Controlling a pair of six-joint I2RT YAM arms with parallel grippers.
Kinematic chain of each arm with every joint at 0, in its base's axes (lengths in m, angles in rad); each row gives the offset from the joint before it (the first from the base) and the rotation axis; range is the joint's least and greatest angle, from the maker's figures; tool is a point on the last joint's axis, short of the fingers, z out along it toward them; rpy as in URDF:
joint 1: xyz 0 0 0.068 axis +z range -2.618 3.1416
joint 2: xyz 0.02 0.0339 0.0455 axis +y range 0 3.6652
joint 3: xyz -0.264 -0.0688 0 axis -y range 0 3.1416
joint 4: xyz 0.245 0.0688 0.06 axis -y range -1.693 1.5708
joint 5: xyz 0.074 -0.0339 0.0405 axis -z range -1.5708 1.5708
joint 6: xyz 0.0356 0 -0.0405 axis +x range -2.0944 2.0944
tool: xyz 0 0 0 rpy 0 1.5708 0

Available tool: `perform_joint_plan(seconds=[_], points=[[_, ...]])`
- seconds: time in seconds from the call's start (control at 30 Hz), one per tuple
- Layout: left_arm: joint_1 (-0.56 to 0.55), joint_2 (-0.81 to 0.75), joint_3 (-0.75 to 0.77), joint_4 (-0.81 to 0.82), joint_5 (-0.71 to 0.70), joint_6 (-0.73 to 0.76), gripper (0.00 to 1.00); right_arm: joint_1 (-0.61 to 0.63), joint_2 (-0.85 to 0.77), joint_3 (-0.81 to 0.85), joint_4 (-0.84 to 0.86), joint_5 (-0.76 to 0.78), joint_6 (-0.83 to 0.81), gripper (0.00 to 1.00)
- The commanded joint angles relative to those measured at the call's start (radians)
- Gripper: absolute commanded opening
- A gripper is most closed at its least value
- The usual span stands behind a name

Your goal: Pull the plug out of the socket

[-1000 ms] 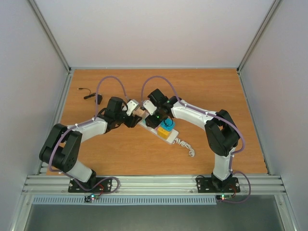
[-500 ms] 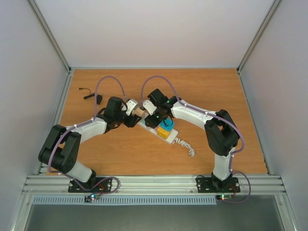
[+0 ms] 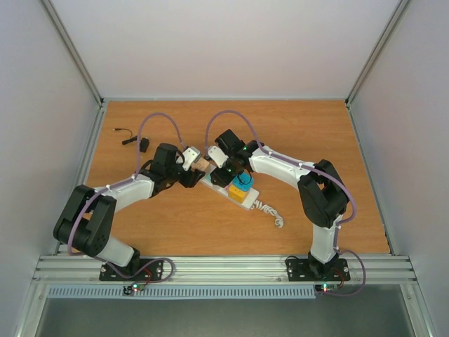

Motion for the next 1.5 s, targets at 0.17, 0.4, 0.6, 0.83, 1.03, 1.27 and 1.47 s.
perform_joint_plan(seconds=[0.17,0.4,0.6,0.83,1.03,1.27,1.47], points=[[-0.003,-0.035,0.057,0.107,0.065,-0.019,0.41,0.008,0.086,-0.023,-0.001,-0.001,0.011,0.40],[-0.003,-0.033,0.074,0.090,0.065,-0.026,0.40,0.007,0.086,-0.027,0.000,0.005,0.009,0.41],[-0.003,-0.044,0.023,0.082,0.040,0.010,0.39,0.007,0.083,-0.021,-0.001,0.006,0.011,0.40],[-0.001,-0.079,0.031,0.051,0.017,0.009,0.39,0.007,0.082,-0.024,0.001,0.008,0.011,0.41],[0.012,-0.104,0.070,0.029,0.027,-0.017,0.39,0.007,0.082,-0.029,0.003,0.009,0.013,0.41],[0.043,-0.093,0.108,-0.018,0.022,-0.026,0.38,0.006,0.076,-0.030,0.003,0.010,0.015,0.41],[0.146,-0.047,0.170,-0.056,0.079,-0.071,0.38,0.008,0.069,-0.028,0.011,0.005,0.014,0.42]])
